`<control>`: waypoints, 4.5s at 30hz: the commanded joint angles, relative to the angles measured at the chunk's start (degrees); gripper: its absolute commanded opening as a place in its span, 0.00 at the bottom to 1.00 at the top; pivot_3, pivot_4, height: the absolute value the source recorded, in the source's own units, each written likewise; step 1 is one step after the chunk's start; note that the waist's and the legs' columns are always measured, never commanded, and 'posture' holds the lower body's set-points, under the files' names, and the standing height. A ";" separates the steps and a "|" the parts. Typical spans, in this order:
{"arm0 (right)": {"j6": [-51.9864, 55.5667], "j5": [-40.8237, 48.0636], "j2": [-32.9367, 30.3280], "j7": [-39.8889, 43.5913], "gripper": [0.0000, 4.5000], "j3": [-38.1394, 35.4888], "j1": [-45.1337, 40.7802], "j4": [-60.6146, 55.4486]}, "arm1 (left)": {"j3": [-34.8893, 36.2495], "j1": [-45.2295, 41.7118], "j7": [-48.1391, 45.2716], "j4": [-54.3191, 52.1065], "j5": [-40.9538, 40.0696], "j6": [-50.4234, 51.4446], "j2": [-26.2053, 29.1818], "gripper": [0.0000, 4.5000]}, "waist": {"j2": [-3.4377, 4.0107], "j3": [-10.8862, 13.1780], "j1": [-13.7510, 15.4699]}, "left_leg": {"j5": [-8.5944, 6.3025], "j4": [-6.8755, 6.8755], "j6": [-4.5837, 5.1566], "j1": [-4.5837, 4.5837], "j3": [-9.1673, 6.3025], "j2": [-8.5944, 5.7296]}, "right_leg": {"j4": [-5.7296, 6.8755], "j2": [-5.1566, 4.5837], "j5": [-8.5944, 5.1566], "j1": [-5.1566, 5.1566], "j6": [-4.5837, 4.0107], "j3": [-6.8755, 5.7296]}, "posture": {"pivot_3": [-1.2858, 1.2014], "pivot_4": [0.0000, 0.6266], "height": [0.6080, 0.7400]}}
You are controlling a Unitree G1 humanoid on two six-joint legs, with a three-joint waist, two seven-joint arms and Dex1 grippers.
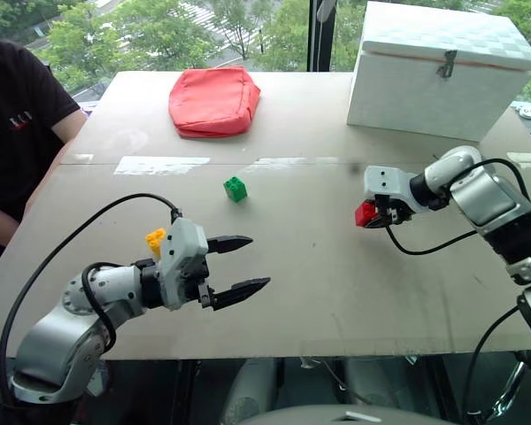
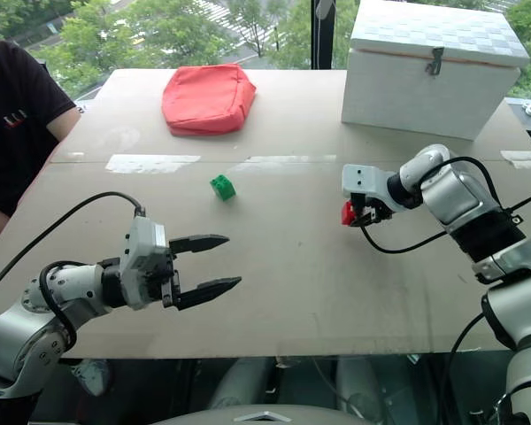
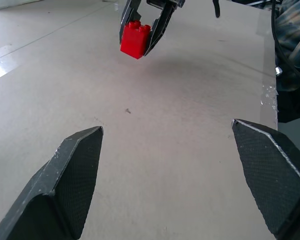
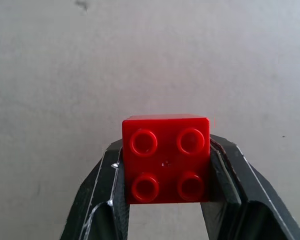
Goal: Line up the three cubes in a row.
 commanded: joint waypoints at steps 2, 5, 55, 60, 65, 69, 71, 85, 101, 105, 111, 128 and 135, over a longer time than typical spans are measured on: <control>-6.64 -3.42 2.79 3.29 0.30 -0.59 -3.83 6.01 | -0.11 2.17 1.11 -3.54 0.49 -1.44 -0.76 0.94 | 0.03 0.03 0.03 | -0.01 -0.05 -0.03 0.00 0.00 0.01 | 0.00 0.01 0.00 -0.04 0.00 0.04 | 0.52 0.24 1.00; -8.95 -4.96 4.60 4.42 0.30 -1.06 -4.88 9.16 | -0.13 2.70 1.48 -3.78 0.67 -1.62 -1.03 0.94 | 0.06 0.04 0.08 | -0.02 -0.05 -0.05 0.00 -0.01 0.03 | 0.01 0.04 0.00 -0.05 -0.01 0.03 | 0.52 0.24 1.00; 15.62 29.24 4.49 -21.15 0.99 -49.65 46.66 -61.21 | -9.52 -36.83 35.72 33.16 23.06 9.59 -16.49 0.94 | -0.13 -0.06 1.49 | -0.03 0.15 -0.06 0.06 -0.04 -0.07 | 0.10 0.14 0.14 0.10 0.00 0.01 | 0.52 0.24 1.00; 15.70 31.29 2.67 -23.89 0.99 -51.15 51.46 -64.88 | -12.72 -43.57 21.47 45.84 22.78 7.25 -11.64 0.94 | -0.13 -0.06 1.49 | -0.03 0.15 -0.06 0.04 0.06 -0.02 | 0.09 0.15 0.12 0.11 0.00 -0.07 | 0.52 0.24 1.00; 16.02 32.17 1.92 -27.46 0.99 -51.87 54.05 -67.55 | -16.38 -49.71 12.48 60.89 26.36 -0.18 -11.74 0.94 | -0.14 -0.05 1.80 | -0.02 0.16 -0.06 0.01 0.04 -0.03 | 0.06 0.12 0.12 0.11 0.01 -0.06 | 0.52 0.24 1.00; 16.53 33.03 1.59 -29.96 1.00 -52.45 55.65 -69.49 | -17.34 -53.28 9.05 69.98 28.99 -7.16 -12.71 0.70 | -0.17 -0.04 1.81 | -0.03 0.16 -0.06 -0.01 0.03 -0.02 | 0.05 0.11 0.12 0.11 0.01 -0.09 | 0.52 0.24 1.00; 16.82 33.57 1.46 -31.19 1.00 -53.03 56.81 -70.64 | -17.31 -54.40 6.72 72.04 29.33 -9.74 -13.15 0.48 | -0.18 -0.03 1.84 | -0.03 0.16 -0.05 -0.05 0.01 -0.01 | 0.05 0.10 0.12 0.10 0.01 -0.10 | 0.52 0.24 1.00; 12.47 33.48 2.94 -34.14 1.00 -55.23 65.34 -69.53 | -25.80 -50.99 -21.48 59.04 29.06 -19.22 -16.44 0.29 | -0.18 -0.03 1.93 | -0.02 0.25 -0.02 -0.06 0.02 0.02 | 0.04 0.08 0.12 0.13 0.01 -0.07 | 0.52 0.24 1.00; 10.79 34.14 2.74 -33.51 1.00 -57.69 74.28 -71.19 | -29.62 -54.25 -19.06 67.10 36.15 -24.32 -22.38 0.29 | -0.19 -0.03 1.92 | -0.03 0.39 -0.01 -0.09 0.03 0.10 | 0.07 0.17 0.02 0.15 0.19 -0.12 | 0.52 0.24 1.00; 10.25 34.68 2.27 -32.96 1.00 -58.57 75.57 -70.81 | -29.73 -55.49 -18.82 70.30 36.95 -26.06 -23.63 0.29 | -0.19 -0.03 1.88 | -0.04 0.40 -0.01 -0.10 0.02 0.10 | 0.07 0.16 0.02 0.16 0.19 -0.12 | 0.52 0.24 1.00; 10.69 35.38 1.75 -33.30 1.00 -58.39 75.07 -71.13 | -29.71 -57.52 -18.47 75.03 37.96 -29.20 -25.67 0.29 | -0.19 -0.03 1.89 | -0.04 0.42 0.00 -0.09 0.05 0.09 | 0.09 0.16 0.01 0.18 0.21 -0.13 | 0.52 0.24 1.00; 11.04 43.90 -1.79 -28.39 1.00 -52.43 60.63 -65.38 | -9.28 -39.11 -17.36 32.31 17.00 3.95 -9.69 0.97 | -0.16 -0.02 -0.34 | -0.05 0.34 -0.02 0.03 0.01 0.31 | 0.10 0.25 0.12 0.12 0.03 0.05 | 0.52 0.24 1.00; 10.96 48.60 -5.02 -15.77 1.00 -45.30 48.29 -58.17 | 13.25 -18.32 -3.95 16.73 12.66 18.37 -0.12 0.97 | -0.16 0.00 -0.52 | -0.05 0.21 -0.02 0.13 -0.02 0.31 | 0.08 0.17 0.02 0.16 0.17 -0.02 | 0.52 0.24 1.00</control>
